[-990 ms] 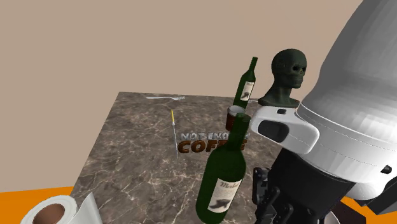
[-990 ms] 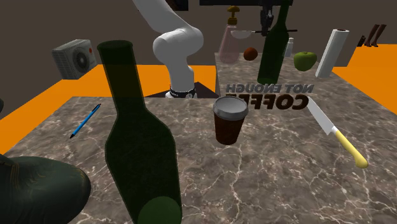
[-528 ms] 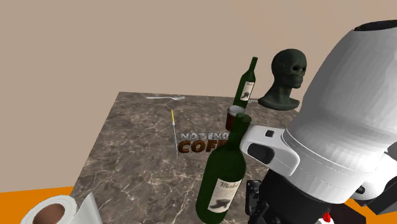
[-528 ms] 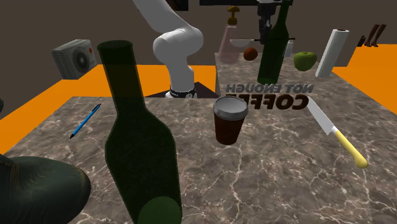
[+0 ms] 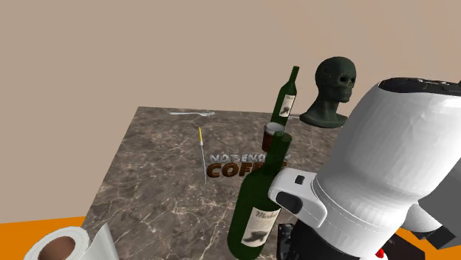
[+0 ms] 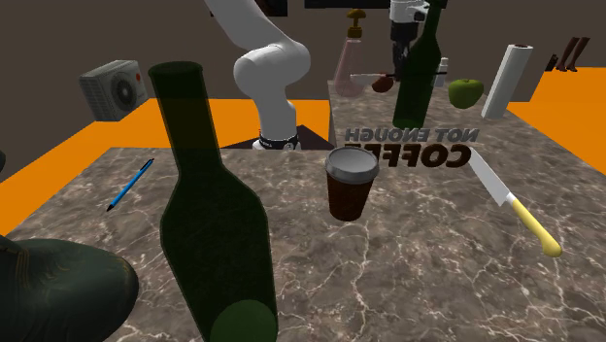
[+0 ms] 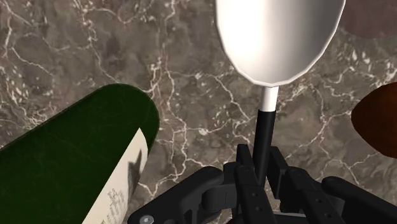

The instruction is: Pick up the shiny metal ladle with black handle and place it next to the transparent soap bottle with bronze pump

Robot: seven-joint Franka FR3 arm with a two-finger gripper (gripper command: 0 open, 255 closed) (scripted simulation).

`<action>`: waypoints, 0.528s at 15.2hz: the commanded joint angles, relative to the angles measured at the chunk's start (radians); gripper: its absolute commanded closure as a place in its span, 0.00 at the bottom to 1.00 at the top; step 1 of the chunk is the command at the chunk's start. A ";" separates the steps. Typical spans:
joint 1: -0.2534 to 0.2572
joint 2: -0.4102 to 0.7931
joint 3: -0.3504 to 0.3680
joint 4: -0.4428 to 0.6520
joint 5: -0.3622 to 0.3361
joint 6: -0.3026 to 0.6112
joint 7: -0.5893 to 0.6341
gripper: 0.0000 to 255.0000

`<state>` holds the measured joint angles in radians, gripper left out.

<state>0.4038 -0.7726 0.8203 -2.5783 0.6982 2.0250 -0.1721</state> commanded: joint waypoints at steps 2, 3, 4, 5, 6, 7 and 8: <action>0.000 0.016 0.027 -0.025 0.019 0.043 -0.005 1.00; 0.000 0.022 0.036 -0.033 0.026 0.058 -0.008 1.00; -0.001 0.029 0.045 -0.041 0.032 0.073 -0.010 1.00; -0.002 0.036 0.055 -0.049 0.039 0.089 -0.013 1.00; -0.004 0.043 0.065 -0.057 0.045 0.105 -0.016 1.00; -0.005 0.052 0.075 -0.064 0.052 0.121 -0.018 1.00; -0.007 0.060 0.085 -0.071 0.058 0.137 -0.021 1.00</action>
<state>0.3989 -0.7215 0.8932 -2.6461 0.7502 2.1465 -0.1937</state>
